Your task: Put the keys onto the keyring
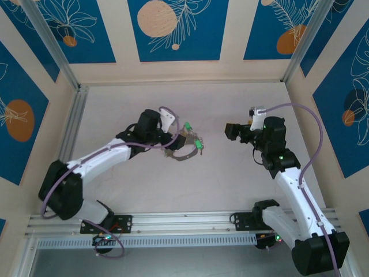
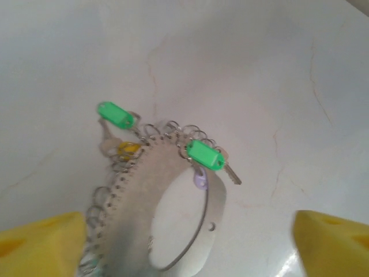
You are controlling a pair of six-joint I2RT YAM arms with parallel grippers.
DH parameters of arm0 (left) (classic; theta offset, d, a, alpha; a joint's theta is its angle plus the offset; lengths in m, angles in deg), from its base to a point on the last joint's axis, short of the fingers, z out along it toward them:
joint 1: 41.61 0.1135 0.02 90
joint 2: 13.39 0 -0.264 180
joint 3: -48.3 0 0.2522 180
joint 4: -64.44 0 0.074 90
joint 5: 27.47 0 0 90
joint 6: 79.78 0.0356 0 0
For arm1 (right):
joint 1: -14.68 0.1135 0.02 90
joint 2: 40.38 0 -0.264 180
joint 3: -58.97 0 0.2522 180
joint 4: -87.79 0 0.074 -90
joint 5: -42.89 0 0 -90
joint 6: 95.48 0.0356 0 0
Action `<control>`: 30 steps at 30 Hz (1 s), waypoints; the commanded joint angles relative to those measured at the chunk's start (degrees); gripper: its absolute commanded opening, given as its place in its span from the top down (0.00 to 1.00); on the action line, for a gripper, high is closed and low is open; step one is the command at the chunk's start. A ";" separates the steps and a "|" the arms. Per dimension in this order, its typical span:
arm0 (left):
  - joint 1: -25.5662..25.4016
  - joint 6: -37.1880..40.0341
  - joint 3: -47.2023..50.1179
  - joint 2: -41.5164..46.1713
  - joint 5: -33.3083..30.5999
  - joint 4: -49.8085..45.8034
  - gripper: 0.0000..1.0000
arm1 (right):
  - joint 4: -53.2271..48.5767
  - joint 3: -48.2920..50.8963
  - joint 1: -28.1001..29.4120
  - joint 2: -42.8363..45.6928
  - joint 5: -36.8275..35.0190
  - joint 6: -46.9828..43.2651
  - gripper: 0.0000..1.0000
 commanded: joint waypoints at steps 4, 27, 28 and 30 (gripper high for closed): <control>11.06 -5.13 7.26 6.45 -8.88 0.78 0.00 | 8.94 7.59 -1.52 1.52 -4.25 -0.97 0.01; 21.69 11.72 30.65 2.55 -40.72 47.30 0.00 | 55.16 19.25 -9.01 -29.48 -2.89 -6.63 0.01; 22.04 11.76 31.14 1.10 -39.66 49.50 0.00 | 56.24 19.66 -9.16 -30.25 -3.29 -6.31 0.01; 22.38 11.57 32.00 -3.19 -37.89 53.35 0.00 | 63.83 21.85 -9.24 -34.98 -3.49 -5.86 0.01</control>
